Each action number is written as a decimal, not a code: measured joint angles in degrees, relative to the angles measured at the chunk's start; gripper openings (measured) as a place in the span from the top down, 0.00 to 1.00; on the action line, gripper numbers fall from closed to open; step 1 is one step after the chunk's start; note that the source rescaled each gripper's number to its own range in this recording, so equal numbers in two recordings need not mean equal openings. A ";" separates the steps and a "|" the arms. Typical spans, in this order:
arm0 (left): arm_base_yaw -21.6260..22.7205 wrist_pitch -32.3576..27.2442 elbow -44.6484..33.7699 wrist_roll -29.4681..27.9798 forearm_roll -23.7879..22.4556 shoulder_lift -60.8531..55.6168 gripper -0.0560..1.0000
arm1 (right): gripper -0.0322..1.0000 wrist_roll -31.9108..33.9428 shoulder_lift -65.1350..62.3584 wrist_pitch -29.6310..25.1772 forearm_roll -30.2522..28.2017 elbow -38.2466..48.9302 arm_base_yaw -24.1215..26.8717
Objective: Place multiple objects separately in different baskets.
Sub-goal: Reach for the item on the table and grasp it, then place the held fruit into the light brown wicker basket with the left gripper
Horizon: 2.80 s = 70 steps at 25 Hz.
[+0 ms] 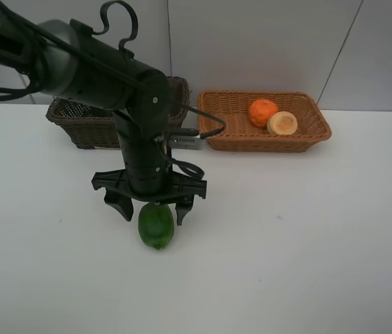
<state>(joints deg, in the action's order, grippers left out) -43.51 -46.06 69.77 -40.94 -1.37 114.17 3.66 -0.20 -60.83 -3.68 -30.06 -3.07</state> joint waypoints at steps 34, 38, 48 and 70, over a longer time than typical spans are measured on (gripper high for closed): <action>0.00 5.67 0.00 1.13 -0.42 5.88 0.00 | 0.28 0.00 0.00 0.00 0.00 0.00 0.00; 0.00 5.98 0.00 1.13 -0.31 5.90 0.00 | 0.28 0.00 0.00 0.00 0.00 0.00 0.00; 0.00 5.43 0.00 1.15 -0.27 5.90 0.22 | 0.28 0.00 0.00 0.00 0.00 0.00 0.00; 0.00 4.73 0.00 1.49 -0.24 5.94 0.22 | 0.28 0.00 0.00 0.00 0.00 0.00 0.00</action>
<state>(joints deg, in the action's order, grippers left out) -43.51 -41.32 69.77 -39.45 -1.61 120.12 3.66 -0.20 -60.83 -3.68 -30.06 -3.07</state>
